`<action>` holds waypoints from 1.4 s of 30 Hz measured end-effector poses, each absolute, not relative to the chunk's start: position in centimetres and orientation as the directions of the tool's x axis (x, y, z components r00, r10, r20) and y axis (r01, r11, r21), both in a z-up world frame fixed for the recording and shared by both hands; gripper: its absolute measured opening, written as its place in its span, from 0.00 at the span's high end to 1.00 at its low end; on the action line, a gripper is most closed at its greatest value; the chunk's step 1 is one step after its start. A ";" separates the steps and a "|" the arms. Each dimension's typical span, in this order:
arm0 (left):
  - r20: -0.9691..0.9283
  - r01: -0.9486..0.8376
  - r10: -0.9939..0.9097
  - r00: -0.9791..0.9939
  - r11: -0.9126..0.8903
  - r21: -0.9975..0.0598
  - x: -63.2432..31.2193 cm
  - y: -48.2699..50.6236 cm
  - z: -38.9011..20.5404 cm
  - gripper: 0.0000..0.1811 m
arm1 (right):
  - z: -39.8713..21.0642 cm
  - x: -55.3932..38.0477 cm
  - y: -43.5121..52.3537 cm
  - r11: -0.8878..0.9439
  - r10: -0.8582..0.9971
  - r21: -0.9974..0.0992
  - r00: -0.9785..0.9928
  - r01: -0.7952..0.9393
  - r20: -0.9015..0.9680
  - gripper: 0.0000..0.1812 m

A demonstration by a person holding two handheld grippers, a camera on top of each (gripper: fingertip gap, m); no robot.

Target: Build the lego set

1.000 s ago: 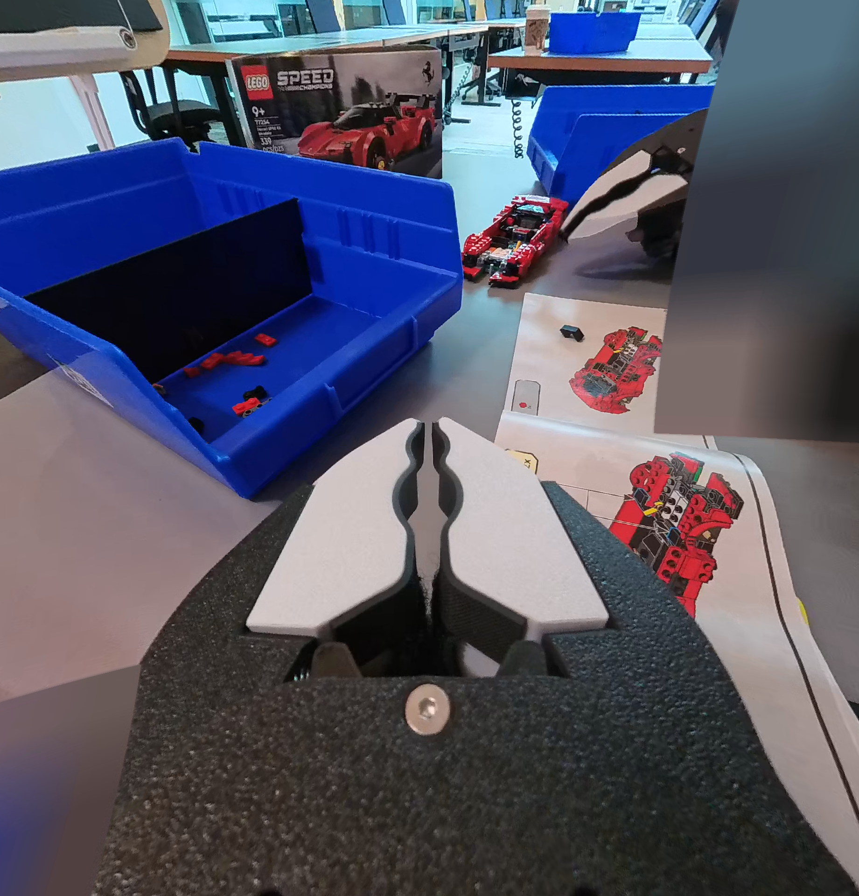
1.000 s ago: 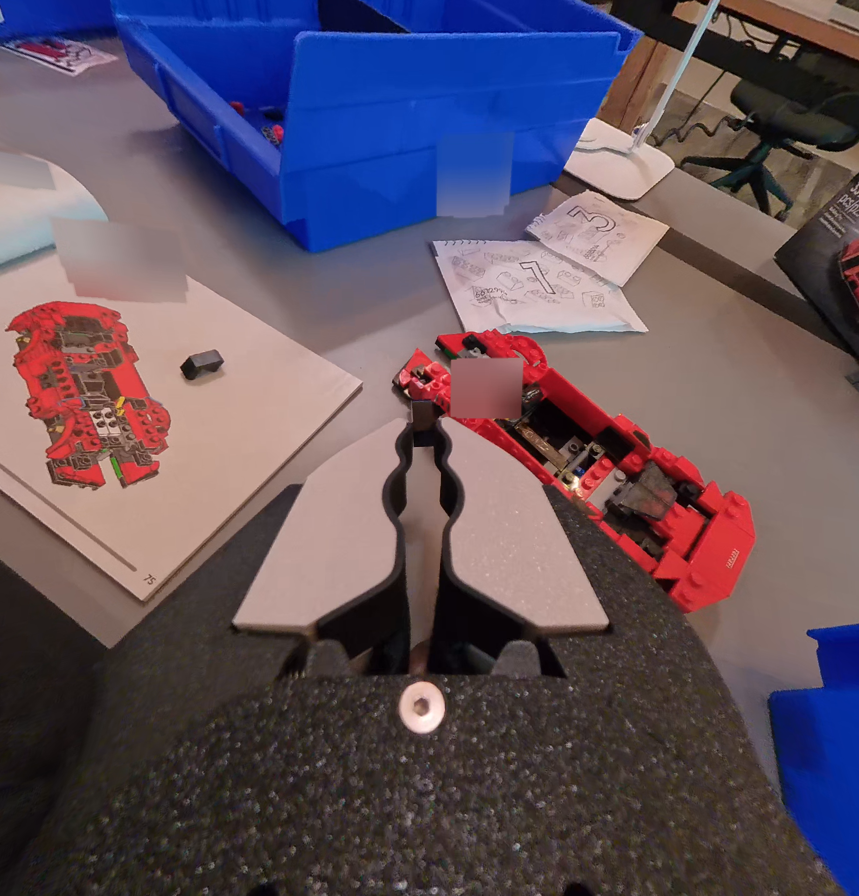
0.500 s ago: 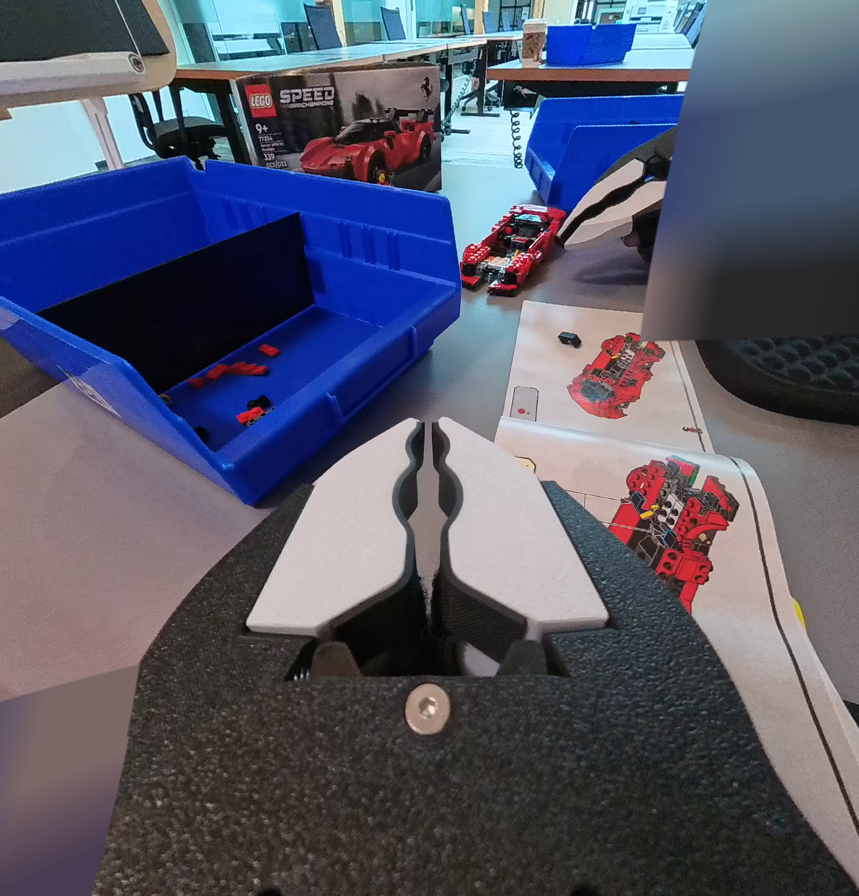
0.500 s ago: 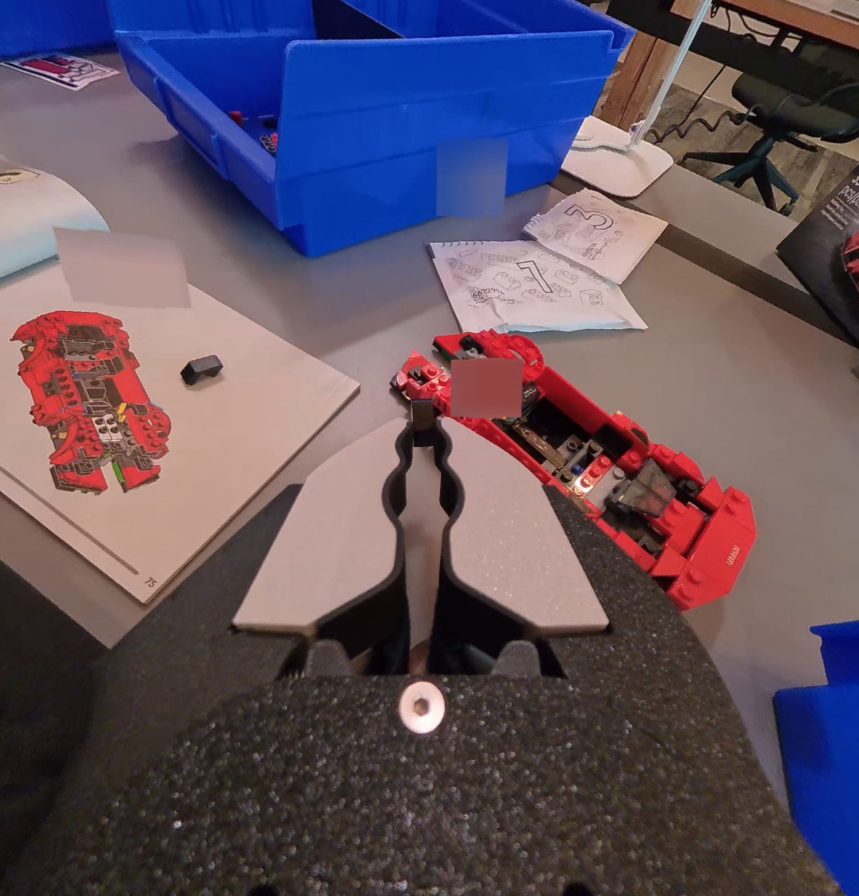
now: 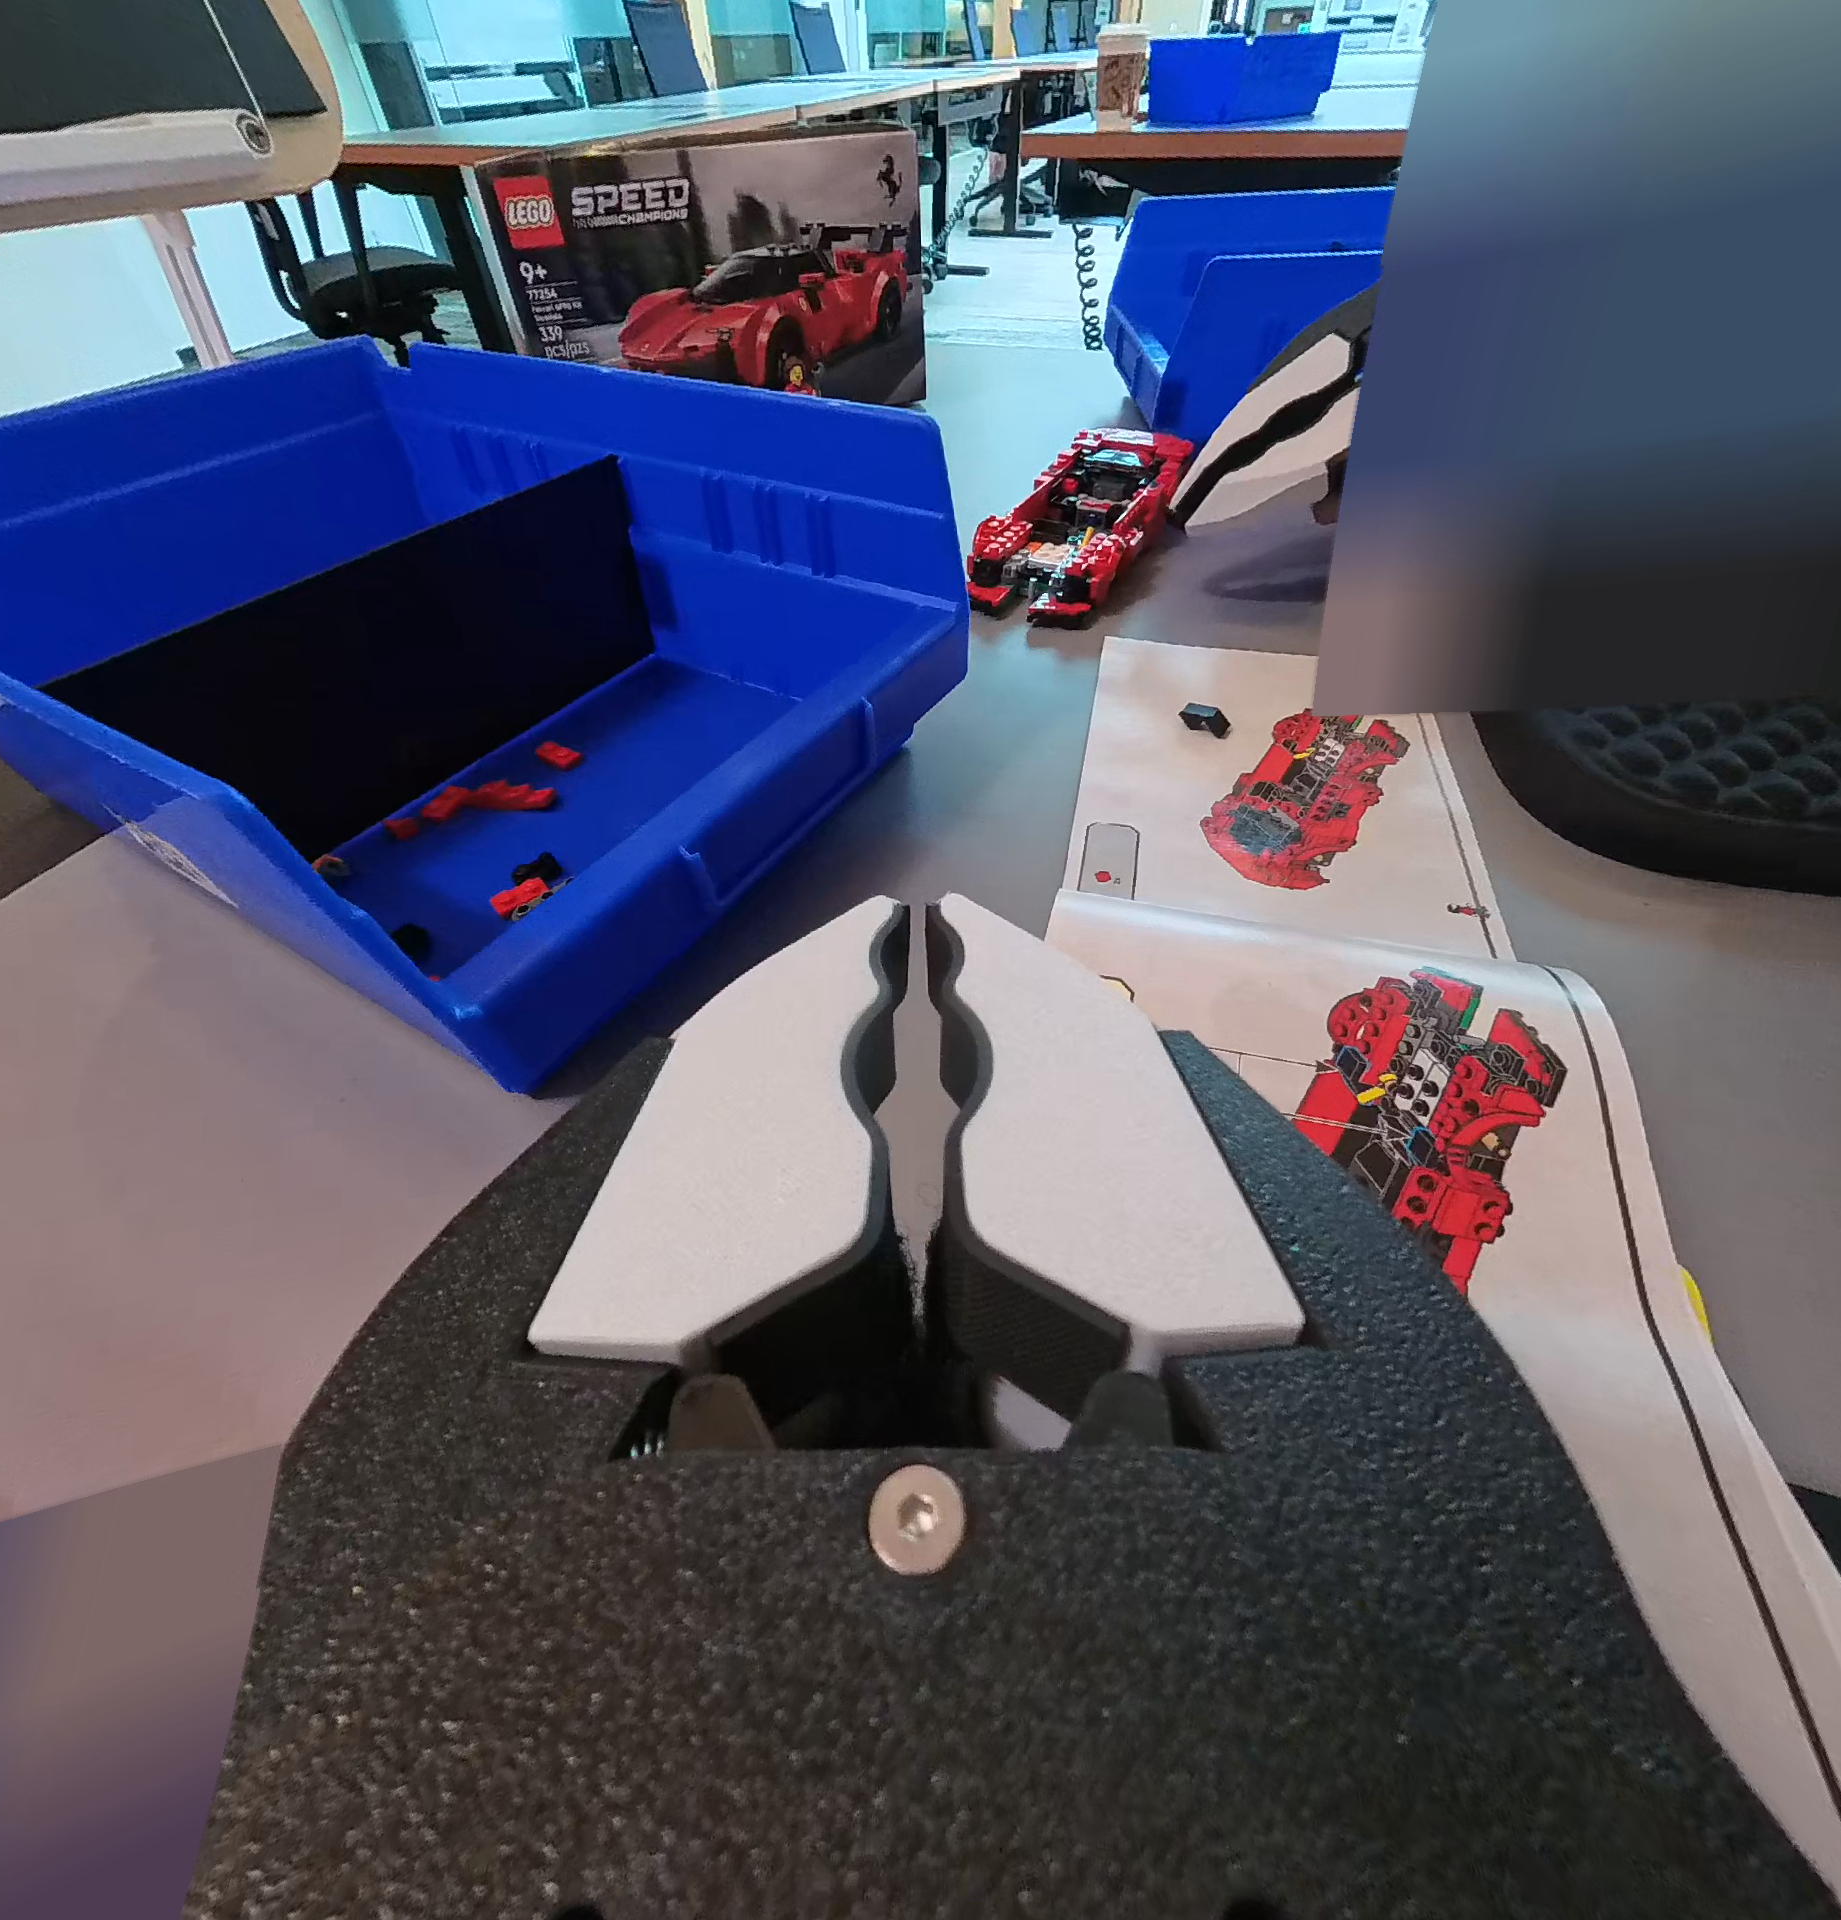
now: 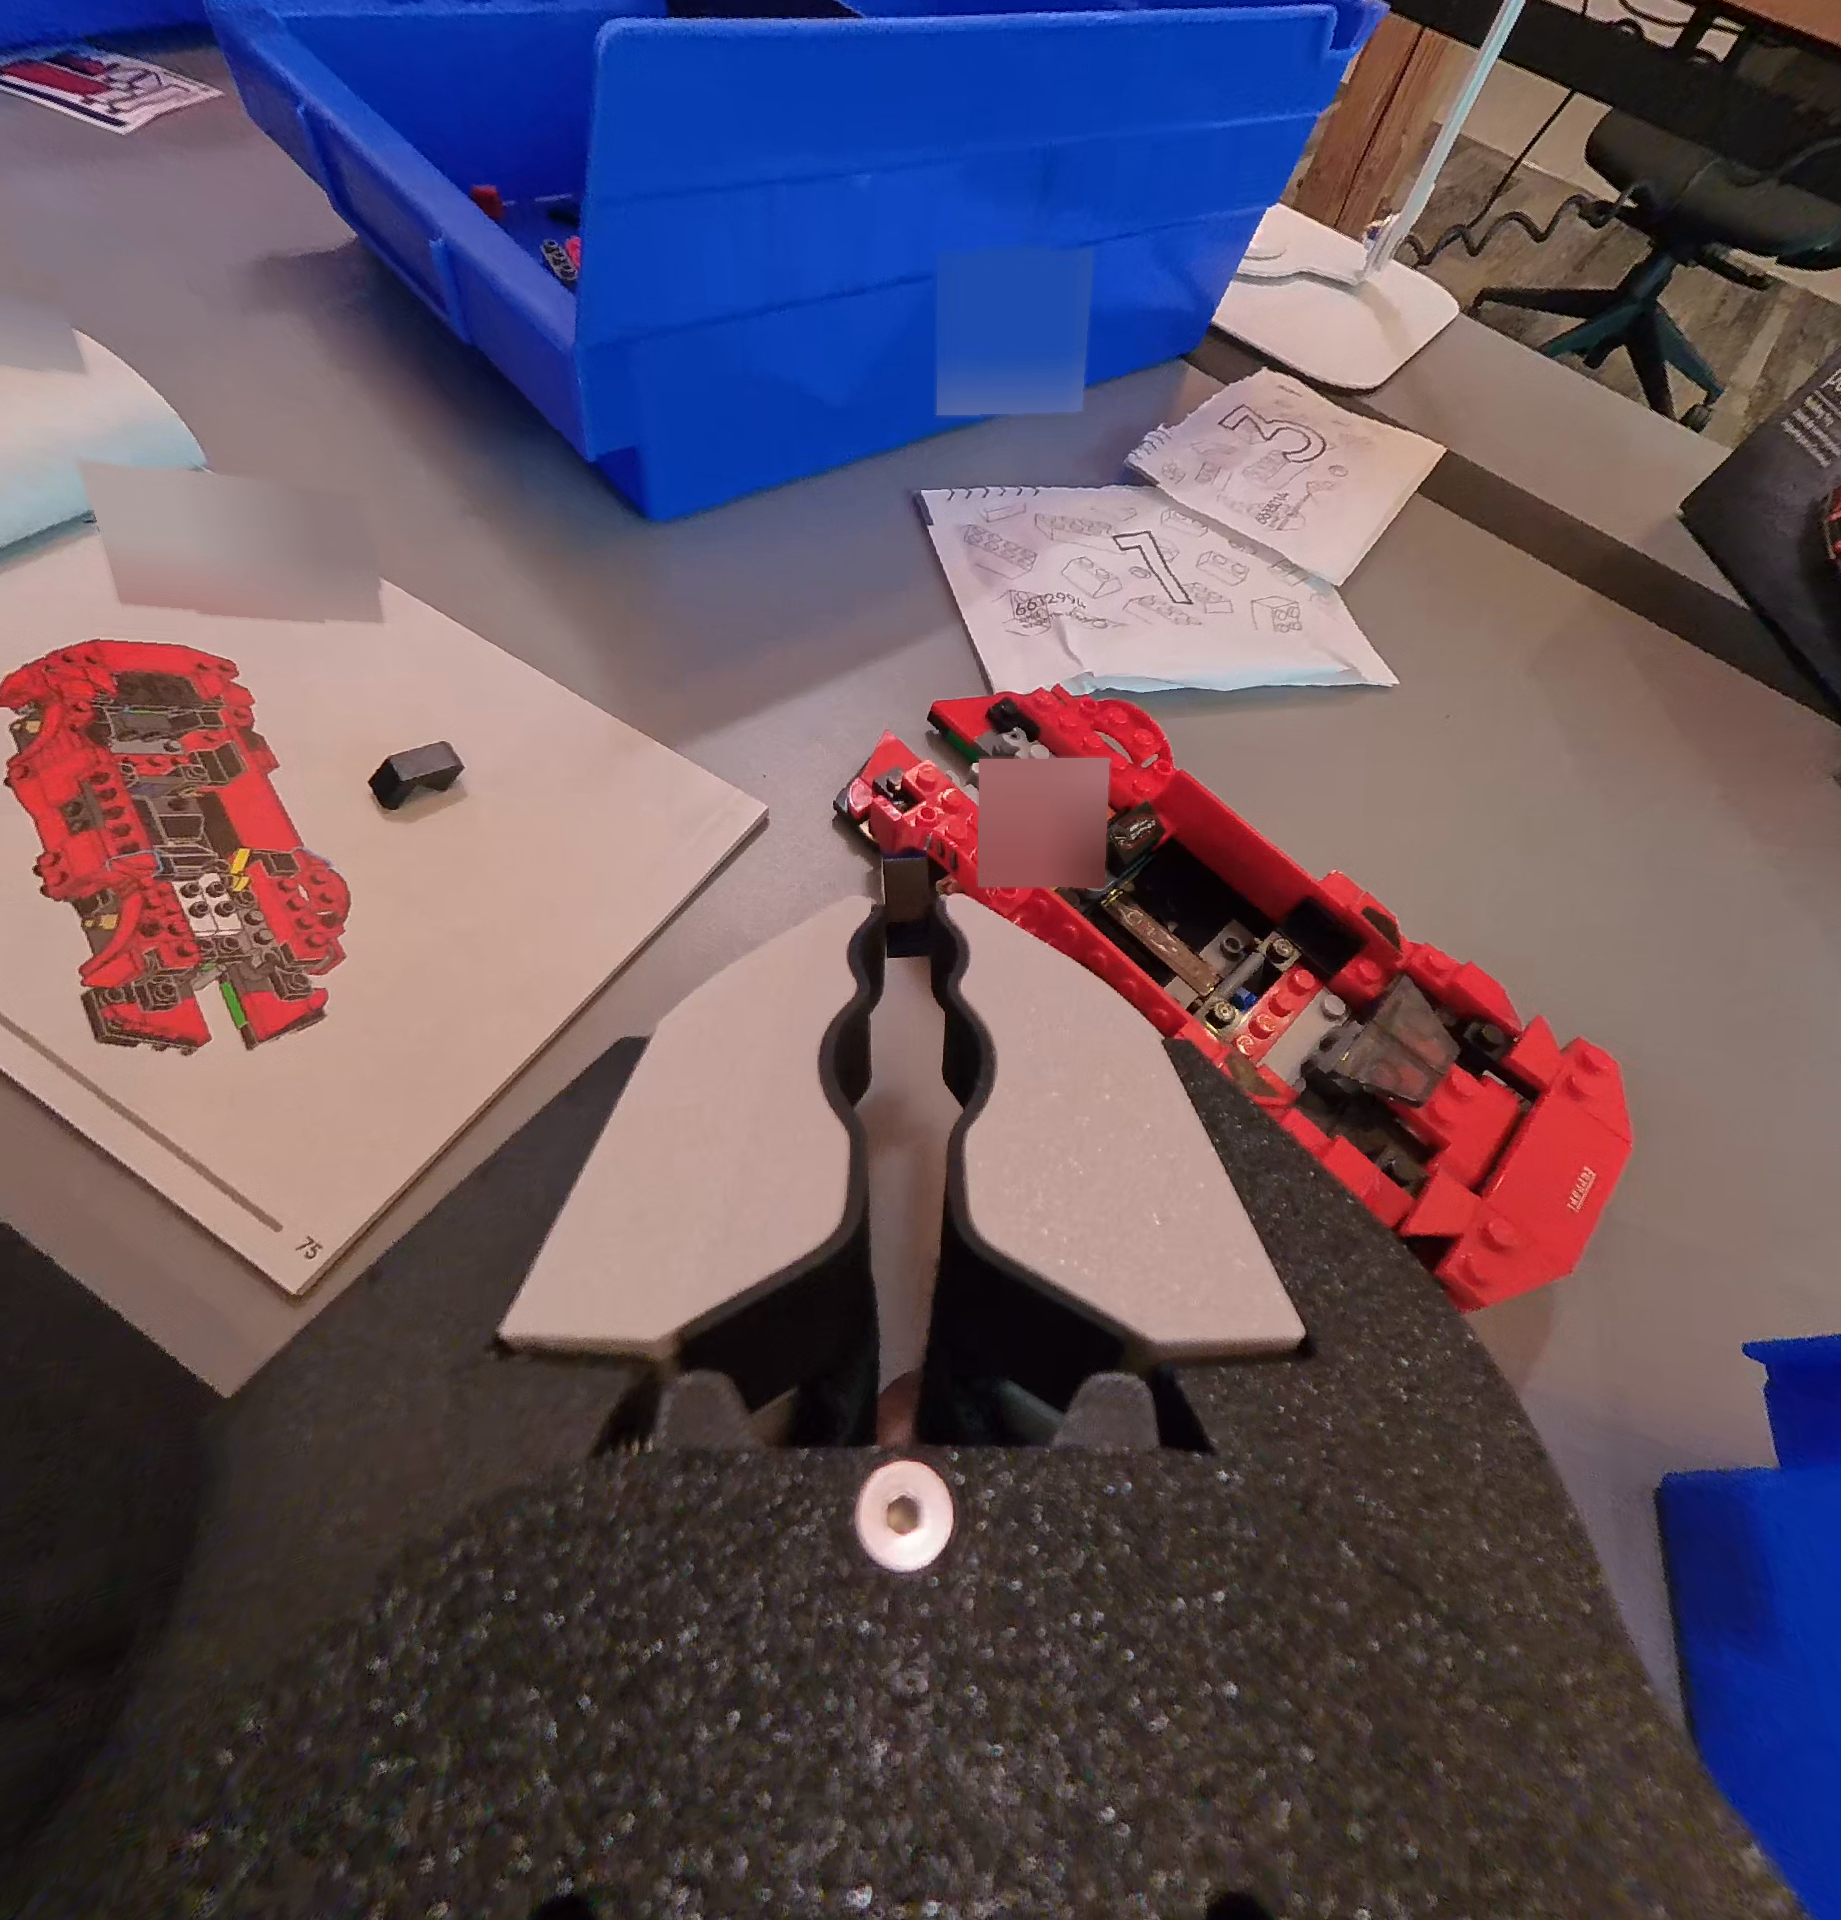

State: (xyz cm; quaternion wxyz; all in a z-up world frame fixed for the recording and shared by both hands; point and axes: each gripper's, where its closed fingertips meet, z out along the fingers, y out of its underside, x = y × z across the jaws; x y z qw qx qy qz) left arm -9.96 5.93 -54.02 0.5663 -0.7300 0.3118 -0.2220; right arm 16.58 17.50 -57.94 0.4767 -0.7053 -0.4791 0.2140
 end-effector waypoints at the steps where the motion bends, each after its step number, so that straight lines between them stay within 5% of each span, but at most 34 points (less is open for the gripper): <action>1: -0.029 -0.204 -0.707 0.707 -0.164 -0.965 -10.0 5.9 -54.0 0.99 | -57.9 16.6 17.5 -0.086 0.880 -0.877 0.449 0.473 0.156 0.95; 16: -0.034 -0.219 -0.710 0.703 -0.171 -0.961 -9.9 5.9 -54.3 0.99 | -56.5 16.0 16.8 -0.035 0.907 -0.856 0.376 0.517 0.190 0.95; 22: -0.066 -0.259 -0.719 0.692 -0.162 -0.952 -9.5 5.9 -54.3 0.99 | -52.7 20.3 22.1 0.006 0.809 -0.622 0.361 0.783 0.463 0.95; 26: -0.124 -0.336 -0.740 0.662 -0.145 -0.931 -8.6 5.8 -54.5 0.99 | -52.1 19.5 26.2 -0.141 0.839 -0.511 0.376 0.848 0.393 0.95; 34: -0.136 -0.226 -0.696 0.705 -0.039 -0.973 -10.2 5.3 -51.1 0.99 | -57.9 21.4 32.6 -0.172 0.949 0.090 0.140 0.981 0.283 0.96; 42: -0.116 -0.191 -0.687 0.718 -0.034 -0.981 -10.9 5.2 -50.9 0.99 | -60.3 22.5 32.2 -0.134 0.989 0.193 0.118 0.972 0.094 0.95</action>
